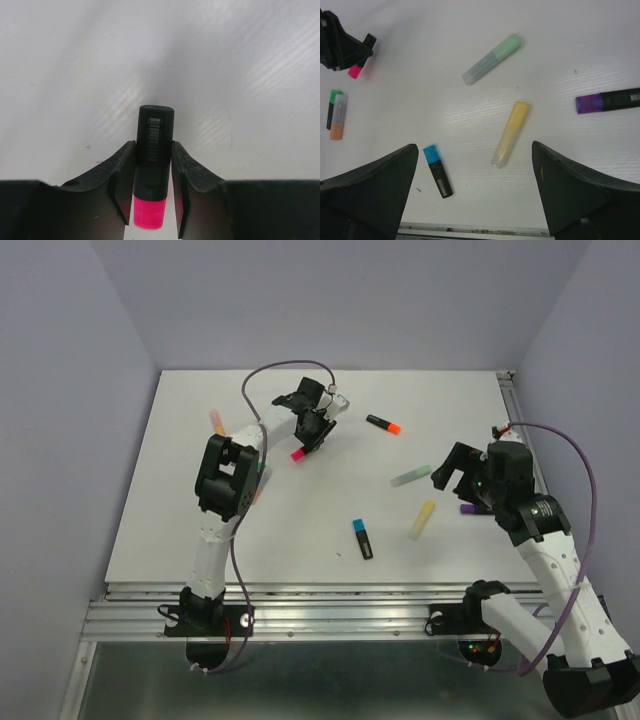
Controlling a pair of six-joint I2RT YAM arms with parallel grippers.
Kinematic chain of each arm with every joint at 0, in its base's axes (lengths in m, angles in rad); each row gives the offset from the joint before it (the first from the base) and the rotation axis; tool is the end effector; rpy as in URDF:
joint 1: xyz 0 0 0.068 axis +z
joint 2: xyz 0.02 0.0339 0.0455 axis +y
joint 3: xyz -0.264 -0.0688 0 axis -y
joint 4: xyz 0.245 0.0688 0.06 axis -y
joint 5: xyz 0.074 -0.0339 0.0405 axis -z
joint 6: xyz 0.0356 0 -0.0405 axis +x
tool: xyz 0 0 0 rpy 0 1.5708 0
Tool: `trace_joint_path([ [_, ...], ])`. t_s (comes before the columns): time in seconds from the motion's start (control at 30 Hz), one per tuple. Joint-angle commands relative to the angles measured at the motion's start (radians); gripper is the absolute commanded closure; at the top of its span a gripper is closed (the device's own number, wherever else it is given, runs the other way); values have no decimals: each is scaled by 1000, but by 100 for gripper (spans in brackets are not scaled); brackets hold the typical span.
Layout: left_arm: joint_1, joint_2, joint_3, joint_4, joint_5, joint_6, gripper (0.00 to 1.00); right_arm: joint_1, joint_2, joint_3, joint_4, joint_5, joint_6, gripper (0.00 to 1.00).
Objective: Open the pen caps
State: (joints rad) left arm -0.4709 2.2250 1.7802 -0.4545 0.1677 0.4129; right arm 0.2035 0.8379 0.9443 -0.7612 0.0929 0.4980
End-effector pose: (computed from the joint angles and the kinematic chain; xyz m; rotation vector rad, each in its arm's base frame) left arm 0.4389 -0.2301 0.1863 1.1199 2.1980 -0.2321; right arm 0.1646 0.0306 0.3287 0.3788 2.2047 0.2812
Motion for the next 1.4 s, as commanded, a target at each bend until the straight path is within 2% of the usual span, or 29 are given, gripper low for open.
trace_joint_path([
  [0.0,2,-89,261,-47,-91,-262,100,-4,-52,-77,175,-178,1,0],
  [0.03,2,-125,262,0,-141,-331,100,-4,-69,-94,256,-274,-1,0],
  [0.1,2,-259,161,83,-213,-635,100,-4,-124,-159,400,-407,14,0],
  [0.13,0,-310,160,115,-227,-637,100,-3,-134,-174,433,-407,19,0],
  [0.17,-2,-364,43,143,-244,-804,100,-4,-138,-185,465,-479,25,0],
  [0.3,-61,-672,-269,224,-365,-1124,100,4,-76,-210,572,-666,74,0],
  [0.33,-84,-717,-315,215,-399,-1181,100,22,-62,-211,588,-674,68,0],
  [0.4,-197,-850,-460,217,-547,-1348,100,49,-62,-220,617,-665,65,0],
  [0.43,-251,-888,-505,211,-682,-1406,100,88,-68,-228,676,-668,74,0],
  [0.47,-291,-922,-578,205,-723,-1466,100,111,-66,-246,712,-674,82,0],
  [0.5,-352,-967,-605,192,-746,-1602,100,138,-57,-249,747,-674,92,0],
  [0.6,-412,-970,-625,96,-792,-1781,100,279,24,-210,786,-598,87,0],
  [0.67,-437,-940,-565,-56,-887,-1889,100,399,87,-188,787,-481,65,0],
  [0.73,-463,-886,-516,-193,-936,-1941,100,466,137,-161,803,-438,59,0],
  [0.83,-486,-846,-470,-251,-938,-1997,100,490,231,-131,822,-436,69,0],
  [0.97,-497,-850,-516,-217,-915,-2039,100,504,299,-124,882,-456,94,2],
  [1.2,-506,-870,-533,-167,-896,-1999,100,516,359,-90,913,-446,99,11],
  [1.3,-508,-872,-541,-147,-875,-1979,100,519,385,-55,912,-453,88,19],
  [1.37,-508,-874,-545,-144,-872,-1978,100,519,398,-42,909,-466,88,30],
])
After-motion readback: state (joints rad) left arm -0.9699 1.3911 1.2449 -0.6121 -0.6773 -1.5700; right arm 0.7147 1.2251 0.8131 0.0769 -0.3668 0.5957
